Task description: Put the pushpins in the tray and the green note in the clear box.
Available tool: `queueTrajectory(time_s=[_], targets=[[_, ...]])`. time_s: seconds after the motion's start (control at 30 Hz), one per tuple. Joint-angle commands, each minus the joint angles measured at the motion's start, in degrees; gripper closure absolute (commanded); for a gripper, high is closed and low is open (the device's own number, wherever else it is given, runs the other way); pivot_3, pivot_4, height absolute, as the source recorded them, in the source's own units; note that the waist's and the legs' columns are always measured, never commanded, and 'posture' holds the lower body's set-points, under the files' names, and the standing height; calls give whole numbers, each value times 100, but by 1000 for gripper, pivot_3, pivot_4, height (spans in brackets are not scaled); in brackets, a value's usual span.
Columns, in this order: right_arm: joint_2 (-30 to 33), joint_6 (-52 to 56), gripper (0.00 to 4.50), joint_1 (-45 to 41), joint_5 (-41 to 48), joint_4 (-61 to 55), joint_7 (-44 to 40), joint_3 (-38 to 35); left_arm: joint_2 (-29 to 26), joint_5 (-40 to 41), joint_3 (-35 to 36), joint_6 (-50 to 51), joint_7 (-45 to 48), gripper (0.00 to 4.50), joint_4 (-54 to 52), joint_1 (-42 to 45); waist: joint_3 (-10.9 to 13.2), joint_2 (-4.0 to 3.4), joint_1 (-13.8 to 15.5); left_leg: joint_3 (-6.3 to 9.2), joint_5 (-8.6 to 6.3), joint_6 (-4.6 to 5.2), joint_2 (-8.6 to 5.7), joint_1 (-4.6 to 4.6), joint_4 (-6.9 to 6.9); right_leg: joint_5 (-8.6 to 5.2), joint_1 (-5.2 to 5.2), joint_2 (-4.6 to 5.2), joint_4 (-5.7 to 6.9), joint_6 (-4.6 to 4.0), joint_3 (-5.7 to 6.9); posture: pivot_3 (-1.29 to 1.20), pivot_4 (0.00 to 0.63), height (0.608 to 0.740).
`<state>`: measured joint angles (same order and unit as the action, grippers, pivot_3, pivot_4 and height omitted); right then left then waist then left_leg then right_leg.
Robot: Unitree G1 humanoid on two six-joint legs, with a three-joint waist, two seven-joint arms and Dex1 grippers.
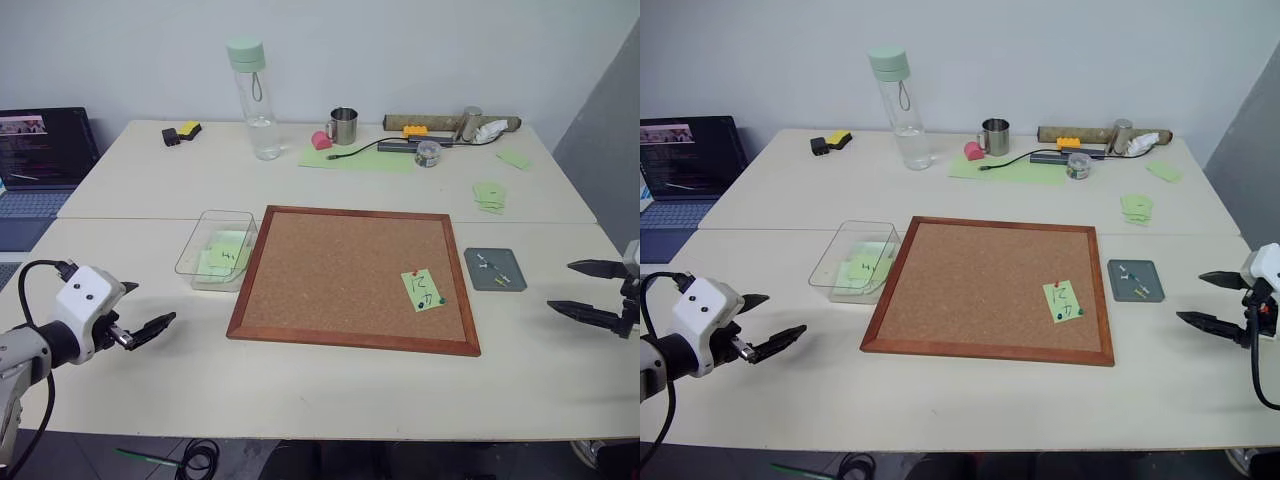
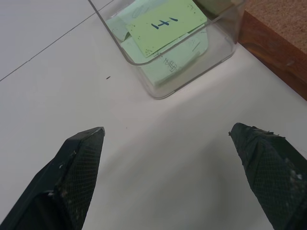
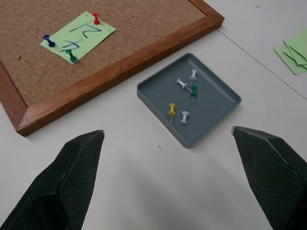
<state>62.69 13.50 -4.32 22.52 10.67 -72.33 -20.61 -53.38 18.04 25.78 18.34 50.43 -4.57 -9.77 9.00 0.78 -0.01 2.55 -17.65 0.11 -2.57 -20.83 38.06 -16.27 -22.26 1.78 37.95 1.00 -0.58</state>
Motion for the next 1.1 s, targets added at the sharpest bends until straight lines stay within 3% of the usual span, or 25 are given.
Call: queueTrajectory(time_s=[0.03, 0.47, 0.73, 0.9, 1.1], targets=[[13, 152, 0, -74, 179, -382, -34, -94, -39, 108, 105, -53, 100, 32, -66, 163, 0, 0, 1, 0, 0, 0, 0, 0, 0, 0, 0, 0, 0, 0, 1, 0, 150, 740], [-2, 212, 0, 29, 183, -550, -13, -137, -13, 245, 5, 179, 233, 32, -419, 453, 0, 1, 1, 0, 0, 0, 0, 0, 1, 0, 0, 0, 0, 0, 0, 0, 150, 740], [-70, 261, 0, 212, 221, -802, 71, -210, -87, 459, -324, 422, 464, 1045, -935, 712, 1, 2, 3, 0, 0, 0, 0, 0, 1, 0, 0, 0, 1, 0, 1, 0, 150, 740], [-212, 395, 0, 381, 306, -1282, 201, -226, 26, 568, -1099, 683, 525, 1602, -1390, 1404, 1, 2, 32, 0, 1, -1, 0, -2, 6, 0, 2, 0, 2, 1, 1, 0, 150, 740], [-465, 759, 0, 396, 541, -2172, 516, -94, 826, 372, -2493, 852, 394, 2365, -1411, 2507, 2, 5, 42, 1, 2, -2, -1, -3, 9, 1, 3, -1, 5, 2, 4, 0, 150, 740]])
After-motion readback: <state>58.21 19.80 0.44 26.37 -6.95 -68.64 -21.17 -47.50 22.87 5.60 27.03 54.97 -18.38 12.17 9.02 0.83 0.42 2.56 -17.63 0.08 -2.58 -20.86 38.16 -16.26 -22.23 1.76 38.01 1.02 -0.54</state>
